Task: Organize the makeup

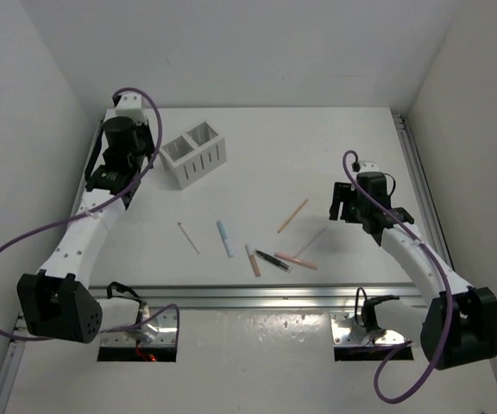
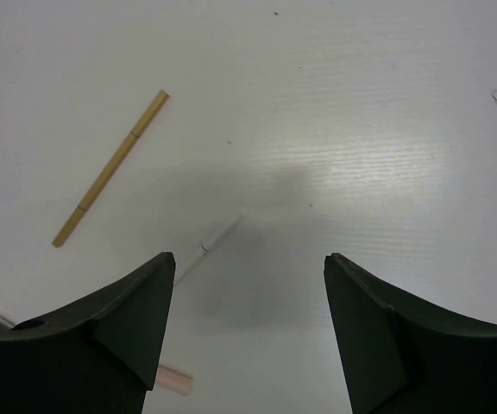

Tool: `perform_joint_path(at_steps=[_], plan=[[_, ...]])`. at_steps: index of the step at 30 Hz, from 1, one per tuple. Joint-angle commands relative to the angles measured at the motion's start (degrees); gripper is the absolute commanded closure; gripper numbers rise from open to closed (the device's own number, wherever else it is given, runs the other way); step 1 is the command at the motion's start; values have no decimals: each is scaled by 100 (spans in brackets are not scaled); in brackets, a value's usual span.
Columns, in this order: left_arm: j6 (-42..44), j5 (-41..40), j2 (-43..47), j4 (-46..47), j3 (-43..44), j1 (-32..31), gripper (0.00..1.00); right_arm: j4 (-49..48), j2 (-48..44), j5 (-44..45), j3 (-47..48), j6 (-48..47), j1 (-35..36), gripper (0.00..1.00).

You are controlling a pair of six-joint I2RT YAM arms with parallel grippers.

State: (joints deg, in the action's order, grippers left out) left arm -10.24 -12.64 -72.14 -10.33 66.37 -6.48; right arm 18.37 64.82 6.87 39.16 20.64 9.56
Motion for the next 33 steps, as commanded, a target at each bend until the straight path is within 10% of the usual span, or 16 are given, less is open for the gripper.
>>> perform_joint_path(at_steps=[1,12,33], plan=[[1042,857,-142,2664,-291,-117,100,-747,-40,-644,-127,-228,10,30],[1279,1326,-2285,5197,552,-459,100,-1010,136,-995,-145,-34,63,31],[321,1801,-4001,5480,764,-521,100,536,1674,385,1155,1240,740,33]])
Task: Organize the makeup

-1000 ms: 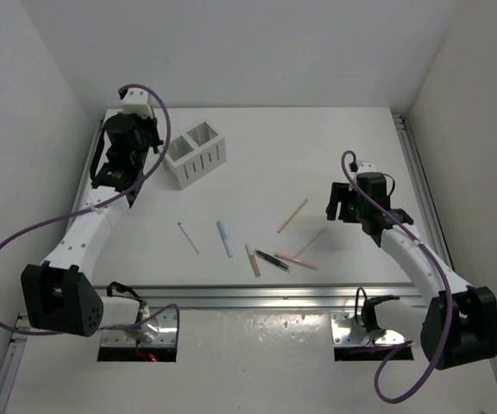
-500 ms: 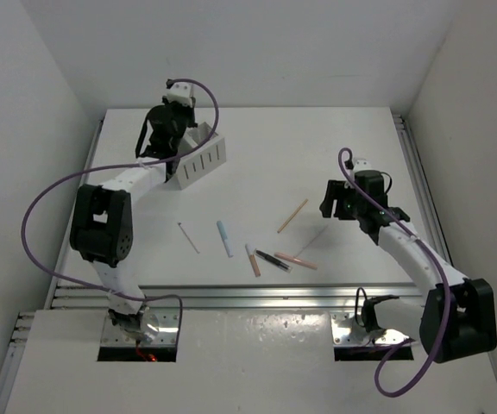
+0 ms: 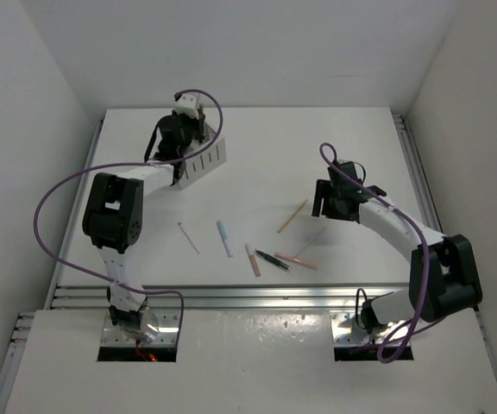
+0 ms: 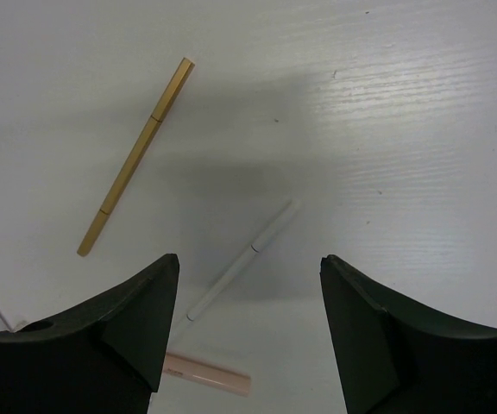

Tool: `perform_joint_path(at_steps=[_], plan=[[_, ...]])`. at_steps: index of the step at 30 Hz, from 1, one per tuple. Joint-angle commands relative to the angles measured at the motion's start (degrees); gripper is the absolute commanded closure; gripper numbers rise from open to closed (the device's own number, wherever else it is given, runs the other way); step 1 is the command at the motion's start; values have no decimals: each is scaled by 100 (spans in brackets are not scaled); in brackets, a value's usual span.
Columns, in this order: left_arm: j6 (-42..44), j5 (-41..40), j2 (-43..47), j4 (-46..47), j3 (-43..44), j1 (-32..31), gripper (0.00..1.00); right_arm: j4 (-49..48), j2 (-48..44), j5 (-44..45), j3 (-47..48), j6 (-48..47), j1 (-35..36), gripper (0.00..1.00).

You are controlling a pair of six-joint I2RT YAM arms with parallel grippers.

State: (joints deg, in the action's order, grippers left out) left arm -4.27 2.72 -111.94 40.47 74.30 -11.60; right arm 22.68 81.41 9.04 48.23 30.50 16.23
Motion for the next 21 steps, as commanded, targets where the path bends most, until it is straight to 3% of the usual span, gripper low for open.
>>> perform_joint_path(at_steps=[1,3,6,7,9,15,21], plan=[[-276,316,-21,400,-91,43,100,131,-10,168,249,255,91,33],[-329,369,-21,400,-152,43,97,193,-2,230,205,255,108,33],[-329,509,-74,296,-214,174,78,351,-2,352,169,333,108,26],[-329,597,-74,199,-214,227,64,430,7,397,161,455,109,25],[-329,650,-21,41,-154,280,48,570,33,476,187,579,117,25],[-206,11,93,-1232,812,386,43,852,235,608,336,1133,126,30],[-206,-659,295,-3341,2157,386,43,1345,578,669,478,1932,152,38]])
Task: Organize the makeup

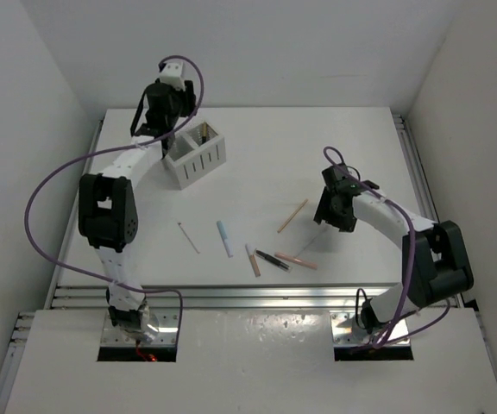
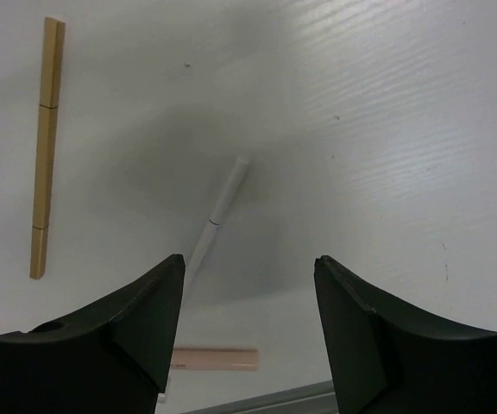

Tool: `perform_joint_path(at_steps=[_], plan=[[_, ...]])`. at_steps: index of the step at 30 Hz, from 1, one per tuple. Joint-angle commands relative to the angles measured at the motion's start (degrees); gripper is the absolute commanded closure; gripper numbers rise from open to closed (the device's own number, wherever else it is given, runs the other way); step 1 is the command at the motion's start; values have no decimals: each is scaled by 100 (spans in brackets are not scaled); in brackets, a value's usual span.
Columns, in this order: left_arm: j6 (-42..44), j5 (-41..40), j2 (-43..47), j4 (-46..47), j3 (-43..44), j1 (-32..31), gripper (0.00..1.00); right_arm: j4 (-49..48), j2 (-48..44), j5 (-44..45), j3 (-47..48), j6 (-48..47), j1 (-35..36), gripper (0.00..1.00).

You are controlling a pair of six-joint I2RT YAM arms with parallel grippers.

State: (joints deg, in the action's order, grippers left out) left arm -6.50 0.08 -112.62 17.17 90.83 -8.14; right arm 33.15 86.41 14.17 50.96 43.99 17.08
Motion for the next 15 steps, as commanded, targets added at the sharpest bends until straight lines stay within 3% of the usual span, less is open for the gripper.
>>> perform_joint_path(at_steps=[1,7,15], plan=[[17,-394,424,-1414,593,41,44,289,199,121,186,750,59,38],[70,150,1012,-2621,708,41,44,219,701,86,396,1042,76,39],[614,335,2145,-3483,-440,41,47,262,1263,59,582,954,76,45]])
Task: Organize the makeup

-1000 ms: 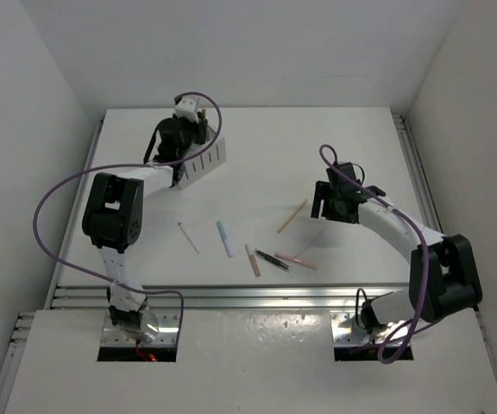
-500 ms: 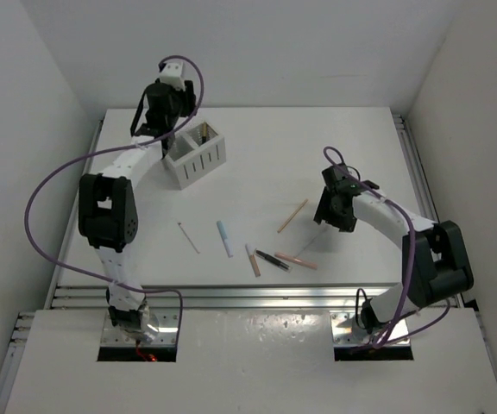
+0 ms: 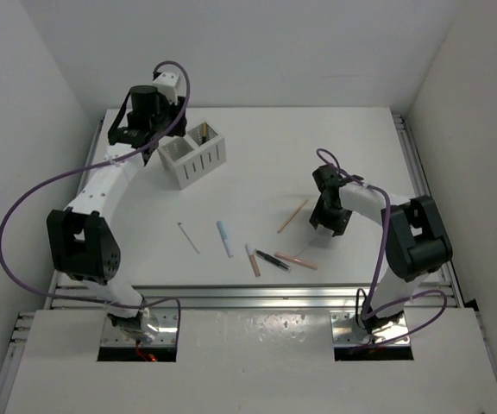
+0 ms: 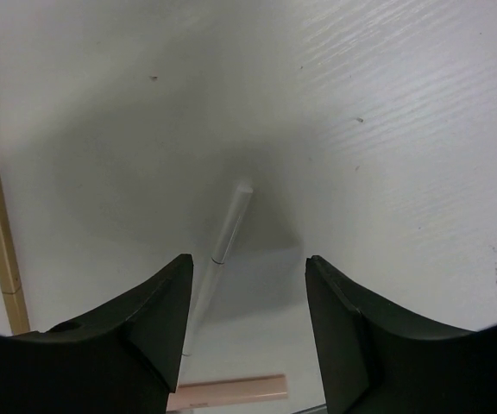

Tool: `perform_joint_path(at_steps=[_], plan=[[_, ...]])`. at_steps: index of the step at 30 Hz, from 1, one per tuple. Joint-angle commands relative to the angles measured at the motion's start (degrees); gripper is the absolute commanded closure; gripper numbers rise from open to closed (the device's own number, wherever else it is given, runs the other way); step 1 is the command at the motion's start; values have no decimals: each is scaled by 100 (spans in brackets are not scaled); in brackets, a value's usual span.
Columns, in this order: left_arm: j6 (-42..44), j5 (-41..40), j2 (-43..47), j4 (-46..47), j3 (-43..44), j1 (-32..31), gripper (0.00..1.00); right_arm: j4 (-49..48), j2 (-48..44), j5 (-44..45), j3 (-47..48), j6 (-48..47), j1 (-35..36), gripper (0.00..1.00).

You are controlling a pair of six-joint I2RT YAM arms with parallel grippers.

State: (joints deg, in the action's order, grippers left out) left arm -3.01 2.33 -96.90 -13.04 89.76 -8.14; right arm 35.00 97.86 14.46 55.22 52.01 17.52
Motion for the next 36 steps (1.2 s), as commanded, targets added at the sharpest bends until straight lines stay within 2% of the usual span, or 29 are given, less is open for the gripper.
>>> perform_joint_path(at_steps=[1,7,13,18,23,30,34,36], plan=[[265,110,689,-463,-466,41,47,77,180,22,164,160,32,45],[265,48,1121,-568,-1091,41,47,104,417,-136,-90,249,50,49],[265,154,1393,-630,-1267,41,47,-239,575,-136,-205,-15,24,71],[379,557,1446,-735,-1329,41,47,-310,576,39,-222,-209,-12,100],[582,1506,1499,-788,-1382,-12,45,-503,436,276,-152,-717,-56,100],[819,2280,1499,-788,-1382,-117,45,-1539,-179,540,58,-1764,-64,100],[1064,2763,1499,-788,-1382,-241,44,-2093,-741,304,147,-2186,-12,100],[1179,3017,1499,-788,-1382,-354,40,-2717,-1084,41,60,-2362,41,100]])
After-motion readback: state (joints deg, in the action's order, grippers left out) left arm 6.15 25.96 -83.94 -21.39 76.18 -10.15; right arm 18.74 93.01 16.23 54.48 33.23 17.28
